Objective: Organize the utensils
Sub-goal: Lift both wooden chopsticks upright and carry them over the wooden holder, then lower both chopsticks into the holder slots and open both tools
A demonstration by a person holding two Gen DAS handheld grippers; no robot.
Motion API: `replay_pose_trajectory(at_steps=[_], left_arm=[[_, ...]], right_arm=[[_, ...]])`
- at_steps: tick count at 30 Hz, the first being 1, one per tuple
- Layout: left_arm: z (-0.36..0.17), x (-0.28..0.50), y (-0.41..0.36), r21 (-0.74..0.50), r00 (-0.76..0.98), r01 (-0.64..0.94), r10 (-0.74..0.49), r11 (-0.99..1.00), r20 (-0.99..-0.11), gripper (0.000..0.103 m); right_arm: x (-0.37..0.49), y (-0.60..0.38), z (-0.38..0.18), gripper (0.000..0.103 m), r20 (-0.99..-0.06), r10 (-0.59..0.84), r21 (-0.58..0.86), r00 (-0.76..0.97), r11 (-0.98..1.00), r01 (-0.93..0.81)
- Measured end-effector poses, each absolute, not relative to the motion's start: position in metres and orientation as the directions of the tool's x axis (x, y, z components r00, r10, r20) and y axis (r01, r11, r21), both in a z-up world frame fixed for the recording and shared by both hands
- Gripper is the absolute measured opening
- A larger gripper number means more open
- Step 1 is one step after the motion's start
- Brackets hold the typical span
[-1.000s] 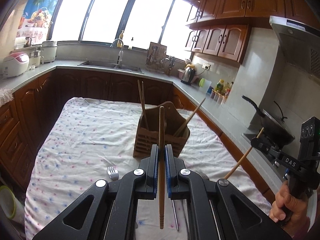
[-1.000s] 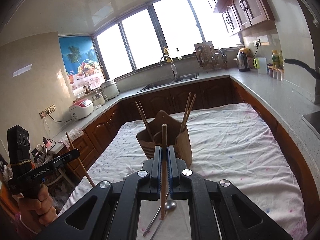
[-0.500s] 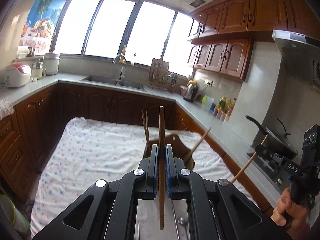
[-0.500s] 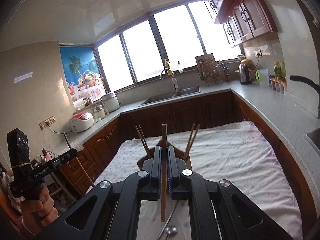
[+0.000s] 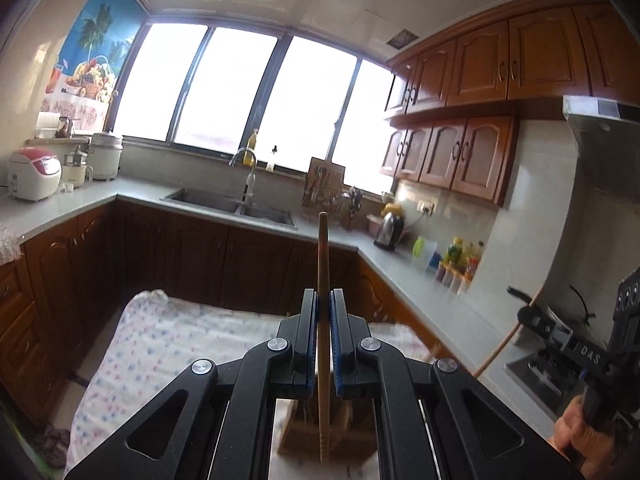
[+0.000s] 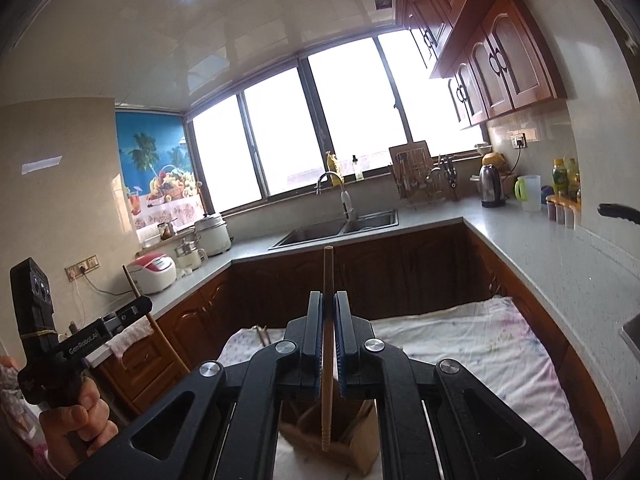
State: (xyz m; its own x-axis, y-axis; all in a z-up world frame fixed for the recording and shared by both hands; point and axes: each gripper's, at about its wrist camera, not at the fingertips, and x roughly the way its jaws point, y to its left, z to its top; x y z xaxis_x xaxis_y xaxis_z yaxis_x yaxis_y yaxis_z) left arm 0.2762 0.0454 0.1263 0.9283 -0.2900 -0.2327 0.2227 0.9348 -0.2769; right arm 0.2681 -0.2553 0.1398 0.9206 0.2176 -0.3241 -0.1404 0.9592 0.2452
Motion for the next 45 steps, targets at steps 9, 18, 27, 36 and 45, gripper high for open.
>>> replay_pose_trajectory(at_steps=[9,18,27,36,45], left_arm=[[0.086,0.34,0.023,-0.265,0.945,0.187,-0.246,0.946,-0.214,0.004],[0.023,0.376,0.005,-0.304,0.934,0.156,-0.241,0.94,-0.264,0.004],[-0.007,0.401,-0.007,-0.265,0.894,0.155,-0.249,0.952,-0.372,0.005],[0.002,0.405,0.001,-0.251,0.875,0.165,-0.259,0.954,-0.408,0.006],[-0.002,0.392,-0.001,-0.24,0.858,0.16,-0.256,0.957,-0.446,0.009]], right_arm=[[0.299,-0.254,0.114,0.005,-0.338,0.176,0.22,0.924,0.97,-0.104],[0.313,-0.255,0.057,0.005,-0.423,0.179,0.256,0.888,0.964,-0.073],[0.313,-0.258,0.029,0.006,-0.481,0.189,0.287,0.856,0.956,-0.05],[0.318,-0.255,0.032,0.006,-0.5,0.191,0.288,0.844,0.957,-0.046],[0.32,-0.258,0.032,0.012,-0.512,0.215,0.306,0.832,0.95,-0.057]])
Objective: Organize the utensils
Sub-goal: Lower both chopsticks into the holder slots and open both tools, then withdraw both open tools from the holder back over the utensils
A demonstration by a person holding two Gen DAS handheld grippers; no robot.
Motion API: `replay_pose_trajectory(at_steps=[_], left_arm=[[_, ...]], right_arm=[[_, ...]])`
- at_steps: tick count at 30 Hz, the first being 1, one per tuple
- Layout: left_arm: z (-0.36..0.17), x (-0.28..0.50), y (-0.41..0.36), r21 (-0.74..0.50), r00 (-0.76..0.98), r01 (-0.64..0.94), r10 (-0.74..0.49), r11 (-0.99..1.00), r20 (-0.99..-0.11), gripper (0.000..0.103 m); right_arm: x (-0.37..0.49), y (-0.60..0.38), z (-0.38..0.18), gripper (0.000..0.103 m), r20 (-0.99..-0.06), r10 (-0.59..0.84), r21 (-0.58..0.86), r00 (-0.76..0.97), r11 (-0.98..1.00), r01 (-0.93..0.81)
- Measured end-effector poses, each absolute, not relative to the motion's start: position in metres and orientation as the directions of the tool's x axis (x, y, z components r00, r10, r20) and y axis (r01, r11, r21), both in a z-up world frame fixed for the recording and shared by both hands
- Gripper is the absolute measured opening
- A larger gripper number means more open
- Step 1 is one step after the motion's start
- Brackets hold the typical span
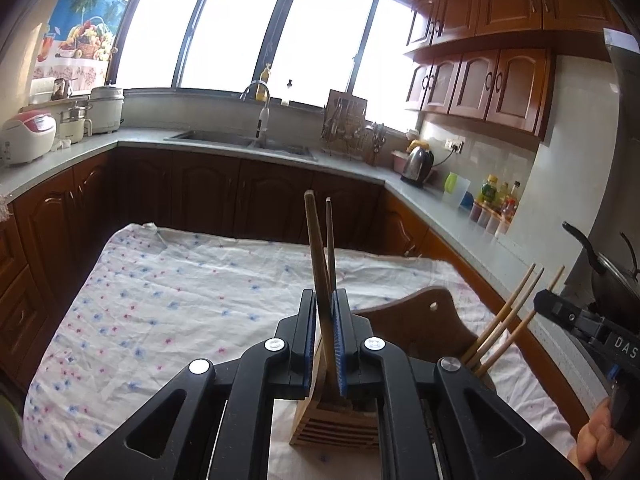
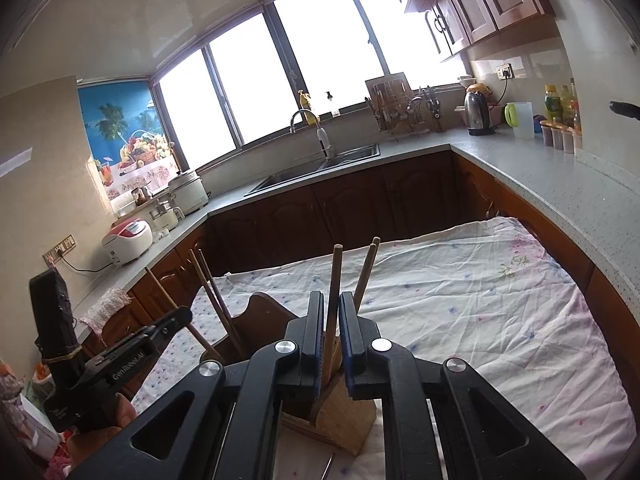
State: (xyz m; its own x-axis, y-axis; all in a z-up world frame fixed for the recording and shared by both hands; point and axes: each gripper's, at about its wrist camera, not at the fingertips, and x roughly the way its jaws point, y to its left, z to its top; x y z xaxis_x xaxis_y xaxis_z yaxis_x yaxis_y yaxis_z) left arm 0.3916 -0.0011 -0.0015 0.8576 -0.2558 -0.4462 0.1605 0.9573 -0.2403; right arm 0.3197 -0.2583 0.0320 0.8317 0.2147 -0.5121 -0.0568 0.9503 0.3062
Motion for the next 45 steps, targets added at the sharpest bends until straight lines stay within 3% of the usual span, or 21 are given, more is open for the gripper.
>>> replay_pose_trajectory(at_steps=[1,3,4,6,7,9,11,12,32,45], left_arm=[[-0.001,0.392,-0.001,-0.239,0.853,0.159,-0.255,0.958,-0.456,0.013],[0.002,0.39,-0.002,-0.24,0.852,0.154,-0.251,0.959,-0.46,0.024],[0.004,0.387,-0.001,-0.24,0.853,0.15,-0.248,0.959,-0.459,0.032],[0.006,0.383,0.0,-0.238,0.858,0.148,-0.245,0.96,-0.452,0.039],[0.008,0.379,0.001,-0.235,0.858,0.143,-0.239,0.961,-0.454,0.048],[0.009,0.371,0.004,-0.227,0.865,0.137,-0.228,0.964,-0.447,0.06],[0.01,0.359,0.007,-0.201,0.871,0.115,-0.196,0.973,-0.451,0.081],[0.009,0.354,0.008,-0.19,0.873,0.104,-0.181,0.976,-0.452,0.082],[0.013,0.191,0.058,-0.207,0.846,0.016,-0.124,0.978,-0.518,0.089],[0.002,0.138,0.065,-0.219,0.807,0.008,-0.136,0.976,-0.575,0.093]], right_arm=[[0.319,-0.259,0.032,0.014,-0.511,0.217,0.311,0.832,0.949,-0.057],[0.315,-0.261,0.034,0.038,-0.503,0.225,0.325,0.834,0.944,-0.059],[0.313,-0.262,0.035,0.044,-0.496,0.228,0.33,0.838,0.942,-0.061],[0.306,-0.264,0.038,0.056,-0.481,0.23,0.342,0.846,0.938,-0.061],[0.302,-0.265,0.04,0.059,-0.475,0.233,0.349,0.849,0.935,-0.062],[0.295,-0.268,0.041,0.078,-0.467,0.241,0.365,0.851,0.929,-0.063],[0.287,-0.27,0.042,0.089,-0.455,0.256,0.385,0.853,0.92,-0.071],[0.282,-0.271,0.042,0.093,-0.452,0.26,0.392,0.854,0.917,-0.072],[0.173,-0.272,0.025,0.095,-0.509,0.287,0.429,0.812,0.902,-0.051],[0.127,-0.255,-0.007,0.099,-0.584,0.278,0.384,0.763,0.923,-0.043]])
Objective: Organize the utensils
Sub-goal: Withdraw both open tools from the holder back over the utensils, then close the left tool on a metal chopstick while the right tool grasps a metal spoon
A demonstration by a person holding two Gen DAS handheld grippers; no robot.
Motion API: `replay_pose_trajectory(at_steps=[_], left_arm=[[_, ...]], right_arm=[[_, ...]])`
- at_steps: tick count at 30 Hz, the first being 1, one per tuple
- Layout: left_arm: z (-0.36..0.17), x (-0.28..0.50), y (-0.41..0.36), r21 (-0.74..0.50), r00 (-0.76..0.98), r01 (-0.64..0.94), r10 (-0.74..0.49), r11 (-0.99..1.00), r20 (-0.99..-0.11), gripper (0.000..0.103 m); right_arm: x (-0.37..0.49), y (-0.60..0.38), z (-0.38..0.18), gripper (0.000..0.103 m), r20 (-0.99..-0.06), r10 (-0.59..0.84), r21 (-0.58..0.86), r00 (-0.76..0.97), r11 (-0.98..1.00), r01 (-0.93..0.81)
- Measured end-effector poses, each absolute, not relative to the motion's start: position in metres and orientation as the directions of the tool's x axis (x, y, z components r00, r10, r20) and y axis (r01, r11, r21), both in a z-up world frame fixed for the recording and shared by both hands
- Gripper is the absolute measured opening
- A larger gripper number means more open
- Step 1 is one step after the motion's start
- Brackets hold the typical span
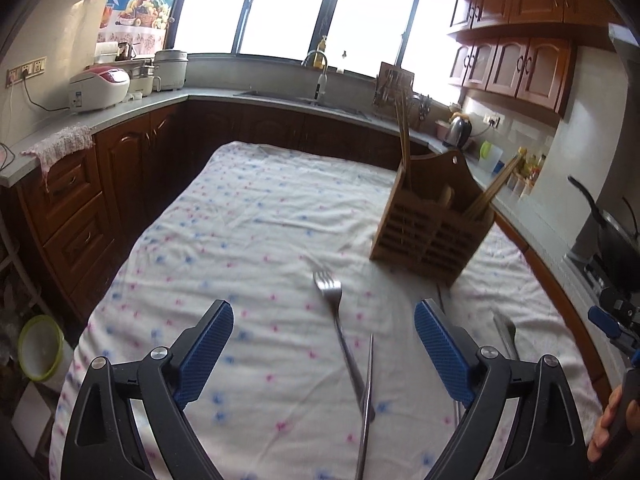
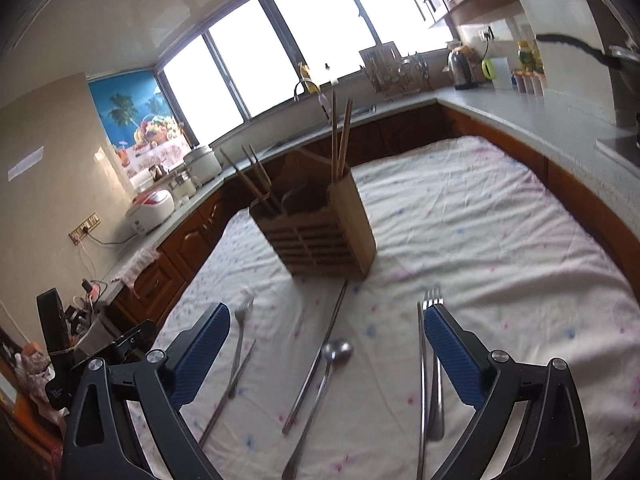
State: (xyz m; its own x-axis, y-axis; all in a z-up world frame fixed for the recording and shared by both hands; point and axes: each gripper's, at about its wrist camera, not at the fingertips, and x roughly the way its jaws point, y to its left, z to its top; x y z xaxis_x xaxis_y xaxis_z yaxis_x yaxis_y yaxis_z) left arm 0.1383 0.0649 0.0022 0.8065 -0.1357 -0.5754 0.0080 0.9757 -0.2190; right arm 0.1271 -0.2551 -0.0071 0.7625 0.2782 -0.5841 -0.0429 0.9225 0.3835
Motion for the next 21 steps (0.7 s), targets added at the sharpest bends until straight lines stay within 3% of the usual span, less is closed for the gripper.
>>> replay_pose_trajectory(at_steps=[21], left_arm=[[-0.009,0.127,0.029,-0.101,0.74,0.125,-0.16,0.987,-0.653,0.09]], right_arm=[[0.122,-0.227,-0.04,0.096,-0.663,0.309,0.356,0.682,0.931,-0.075]])
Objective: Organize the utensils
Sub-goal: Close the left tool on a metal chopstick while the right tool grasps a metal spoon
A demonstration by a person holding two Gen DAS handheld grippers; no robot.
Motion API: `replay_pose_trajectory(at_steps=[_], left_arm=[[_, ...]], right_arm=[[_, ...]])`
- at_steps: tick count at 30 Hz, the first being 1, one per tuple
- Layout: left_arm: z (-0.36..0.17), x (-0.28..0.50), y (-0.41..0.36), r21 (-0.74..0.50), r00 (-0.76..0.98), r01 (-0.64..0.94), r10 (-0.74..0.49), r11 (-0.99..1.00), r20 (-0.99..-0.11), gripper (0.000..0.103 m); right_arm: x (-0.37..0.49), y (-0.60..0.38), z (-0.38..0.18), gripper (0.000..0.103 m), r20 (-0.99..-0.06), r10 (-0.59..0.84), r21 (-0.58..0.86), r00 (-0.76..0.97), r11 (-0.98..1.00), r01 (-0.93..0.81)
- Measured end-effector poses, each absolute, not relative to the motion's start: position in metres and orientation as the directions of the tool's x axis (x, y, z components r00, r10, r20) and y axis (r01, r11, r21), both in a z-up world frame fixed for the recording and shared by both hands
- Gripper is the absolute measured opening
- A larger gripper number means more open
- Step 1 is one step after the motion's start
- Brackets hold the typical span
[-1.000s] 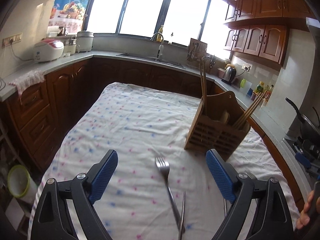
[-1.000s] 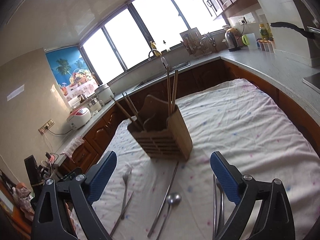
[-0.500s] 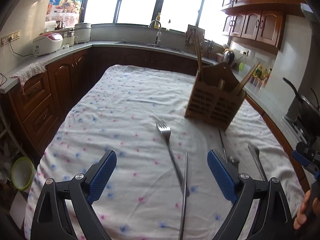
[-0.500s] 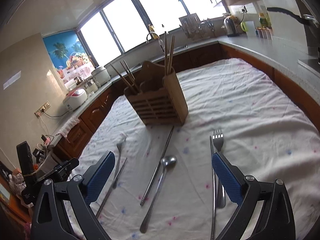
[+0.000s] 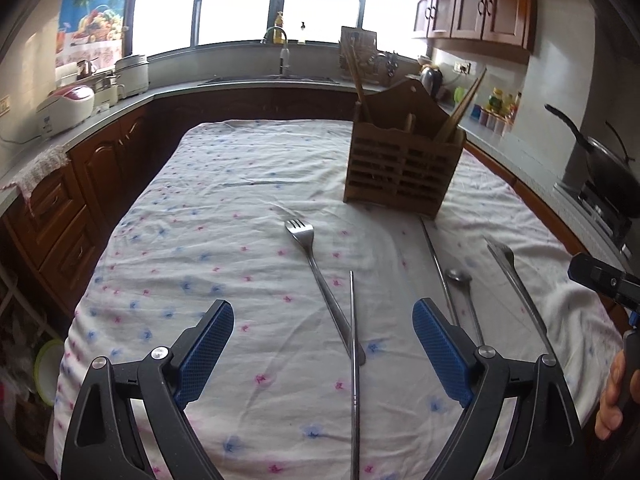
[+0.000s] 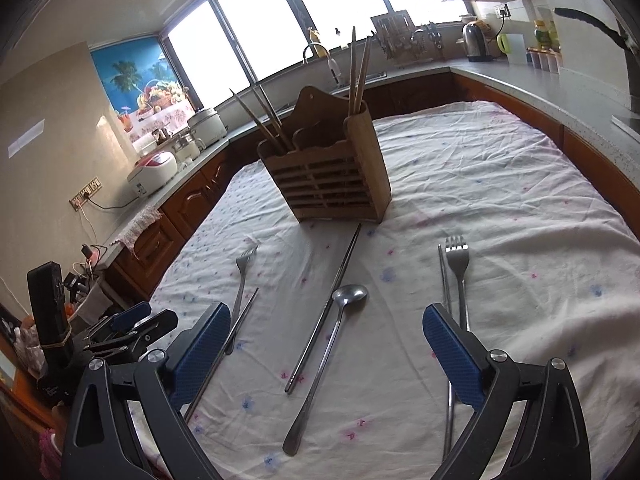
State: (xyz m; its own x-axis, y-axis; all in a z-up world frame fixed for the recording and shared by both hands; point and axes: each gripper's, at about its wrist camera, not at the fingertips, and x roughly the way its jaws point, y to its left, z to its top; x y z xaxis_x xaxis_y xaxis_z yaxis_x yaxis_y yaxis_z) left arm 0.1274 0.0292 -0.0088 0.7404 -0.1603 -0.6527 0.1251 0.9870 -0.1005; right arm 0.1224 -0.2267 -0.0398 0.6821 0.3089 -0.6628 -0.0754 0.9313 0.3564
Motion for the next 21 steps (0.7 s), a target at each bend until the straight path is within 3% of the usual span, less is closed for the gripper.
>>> replay_pose_trajectory(at_steps=[4,6,15,18,21], left_arm=[[-0.014,0.135,0.026,-0.097,0.717,0.143,-0.171,0.985,-0.676,0.081],[-0.016,0.14,0.024,-0.095,0.709,0.153,-0.176,0.984,-0.683,0.077],[-0.027,0.168,0.013,-0.109,0.651,0.195,-0.212,0.975,-0.729,0.061],[-0.033,0.181,0.008,-0.106,0.619,0.213,-0.218,0.971,-0.755,0.053],[-0.04,0.195,0.001,-0.106,0.587,0.239,-0.231,0.965,-0.776,0.038]], right_arm=[[0.128,-0.223,-0.046,0.088,-0.68,0.307,0.351,0.665,0.933,-0.072],[0.132,-0.22,-0.051,0.076,-0.694,0.305,0.348,0.652,0.935,-0.067],[0.157,-0.207,-0.078,0.048,-0.754,0.312,0.347,0.578,0.936,-0.053],[0.165,-0.205,-0.087,0.043,-0.77,0.308,0.342,0.558,0.939,-0.046],[0.172,-0.204,-0.092,0.043,-0.782,0.304,0.336,0.544,0.941,-0.044]])
